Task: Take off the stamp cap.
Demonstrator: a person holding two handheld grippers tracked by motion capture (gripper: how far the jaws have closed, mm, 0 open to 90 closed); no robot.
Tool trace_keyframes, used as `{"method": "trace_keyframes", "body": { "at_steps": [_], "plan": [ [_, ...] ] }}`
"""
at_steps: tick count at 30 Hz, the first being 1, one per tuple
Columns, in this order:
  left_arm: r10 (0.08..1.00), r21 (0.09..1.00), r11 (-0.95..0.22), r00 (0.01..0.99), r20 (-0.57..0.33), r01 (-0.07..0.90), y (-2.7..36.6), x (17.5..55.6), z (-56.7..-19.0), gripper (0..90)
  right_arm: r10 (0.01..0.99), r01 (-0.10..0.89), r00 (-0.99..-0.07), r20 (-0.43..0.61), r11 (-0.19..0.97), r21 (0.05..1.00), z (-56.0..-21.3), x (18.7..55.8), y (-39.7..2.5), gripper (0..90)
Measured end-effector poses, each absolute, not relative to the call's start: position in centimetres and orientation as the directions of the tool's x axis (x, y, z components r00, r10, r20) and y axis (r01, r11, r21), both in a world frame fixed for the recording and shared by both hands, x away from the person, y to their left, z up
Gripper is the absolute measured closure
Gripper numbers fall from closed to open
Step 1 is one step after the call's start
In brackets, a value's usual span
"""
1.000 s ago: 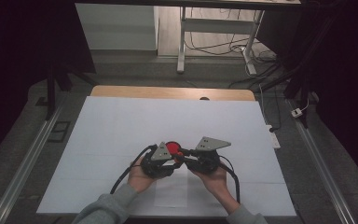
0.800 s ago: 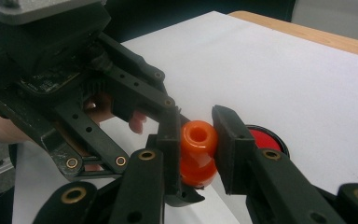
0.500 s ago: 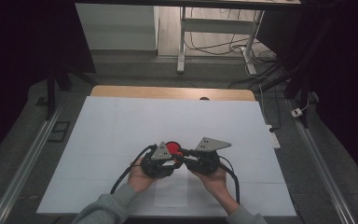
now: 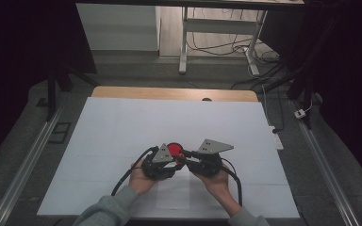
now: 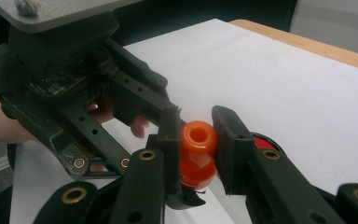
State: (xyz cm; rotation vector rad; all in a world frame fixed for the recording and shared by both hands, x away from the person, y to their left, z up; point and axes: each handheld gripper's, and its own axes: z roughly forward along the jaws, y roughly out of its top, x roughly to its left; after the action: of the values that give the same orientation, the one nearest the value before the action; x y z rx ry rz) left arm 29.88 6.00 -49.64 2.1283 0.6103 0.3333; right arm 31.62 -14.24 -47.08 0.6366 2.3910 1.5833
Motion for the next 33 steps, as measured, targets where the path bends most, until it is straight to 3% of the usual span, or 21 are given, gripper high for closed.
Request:
{"method": "trace_keyframes", "body": {
  "at_steps": [18,20,21,23,25,33],
  "plan": [
    [0.532,0.806,-0.516,0.846,0.034,0.292,6.1,29.7,-49.5,65.9,0.465,0.238,-0.882,0.071,0.311,0.920,-47.3,31.4,-14.2,72.4],
    [0.528,0.784,-0.544,0.848,0.042,0.300,6.0,29.8,-49.6,66.0,0.464,0.238,-0.883,0.070,0.313,0.919,-47.3,31.4,-14.2,72.4],
    [0.506,0.731,-0.616,0.859,0.081,0.294,5.8,29.7,-50.8,66.0,0.515,0.209,-0.856,0.050,0.257,0.943,-46.8,31.2,-14.8,72.5],
    [0.512,0.770,-0.562,0.858,0.035,0.303,6.1,29.6,-50.7,65.9,0.532,0.196,-0.845,0.046,0.228,0.954,-45.4,31.6,-16.2,72.5],
    [0.503,0.780,-0.569,0.860,0.082,0.259,5.9,29.2,-49.6,65.8,0.542,0.177,-0.840,0.019,0.241,0.954,-45.1,31.4,-17.0,72.5],
    [0.517,0.793,-0.551,0.852,0.078,0.261,6.9,29.3,-49.5,65.5,0.523,0.206,-0.851,0.043,0.257,0.944,-45.5,31.6,-17.2,72.3]
  ]
}}
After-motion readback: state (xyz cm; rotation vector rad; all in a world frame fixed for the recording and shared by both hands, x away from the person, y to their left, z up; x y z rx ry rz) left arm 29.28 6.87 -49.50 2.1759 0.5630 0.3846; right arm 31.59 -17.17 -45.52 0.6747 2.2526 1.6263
